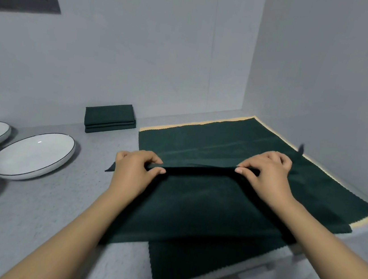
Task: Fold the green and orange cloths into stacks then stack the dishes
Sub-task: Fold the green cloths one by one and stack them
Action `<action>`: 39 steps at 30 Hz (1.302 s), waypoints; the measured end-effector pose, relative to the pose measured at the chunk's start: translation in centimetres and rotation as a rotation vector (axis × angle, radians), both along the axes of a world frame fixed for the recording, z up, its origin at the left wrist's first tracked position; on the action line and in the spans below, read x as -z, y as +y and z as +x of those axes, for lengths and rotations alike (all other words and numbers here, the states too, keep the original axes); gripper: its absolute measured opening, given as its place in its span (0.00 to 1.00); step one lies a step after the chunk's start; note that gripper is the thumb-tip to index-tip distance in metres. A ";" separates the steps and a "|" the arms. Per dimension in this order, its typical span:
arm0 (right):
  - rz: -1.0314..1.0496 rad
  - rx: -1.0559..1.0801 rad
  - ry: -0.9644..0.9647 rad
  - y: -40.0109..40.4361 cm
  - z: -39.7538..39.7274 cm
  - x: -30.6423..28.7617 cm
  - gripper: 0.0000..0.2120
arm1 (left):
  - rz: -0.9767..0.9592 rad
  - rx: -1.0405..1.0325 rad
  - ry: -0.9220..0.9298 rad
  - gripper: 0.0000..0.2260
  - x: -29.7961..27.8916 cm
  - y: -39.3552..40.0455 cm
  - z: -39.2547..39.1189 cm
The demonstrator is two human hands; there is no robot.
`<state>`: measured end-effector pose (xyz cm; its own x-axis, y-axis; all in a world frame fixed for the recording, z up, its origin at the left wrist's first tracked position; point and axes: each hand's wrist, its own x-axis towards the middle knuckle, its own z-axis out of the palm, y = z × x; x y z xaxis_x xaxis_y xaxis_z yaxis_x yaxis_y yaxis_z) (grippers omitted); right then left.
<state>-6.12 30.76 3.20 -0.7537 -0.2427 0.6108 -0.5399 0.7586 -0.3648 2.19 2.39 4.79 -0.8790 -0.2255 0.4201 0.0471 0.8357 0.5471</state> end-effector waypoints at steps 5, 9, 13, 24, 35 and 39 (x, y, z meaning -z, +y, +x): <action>-0.002 -0.034 0.015 2.3 5.3 2.7 0.05 | 0.042 0.016 -0.022 0.13 2.1 1.2 5.7; -0.031 -0.059 -0.020 3.0 8.3 5.0 0.03 | 0.081 0.058 -0.036 0.17 3.9 1.8 9.1; -0.073 -0.038 -0.057 3.4 9.7 6.2 0.04 | 0.103 0.098 -0.003 0.19 5.0 2.2 10.6; -0.156 -0.065 -0.125 4.0 11.3 6.4 0.05 | 0.083 0.047 0.023 0.04 5.9 2.8 12.0; -0.131 -0.103 -0.179 4.3 11.5 6.6 0.07 | 0.041 0.086 -0.019 0.02 6.5 2.4 12.0; -0.146 -0.107 -0.239 4.4 11.8 6.4 0.08 | -0.015 0.072 0.019 0.08 6.5 3.0 12.2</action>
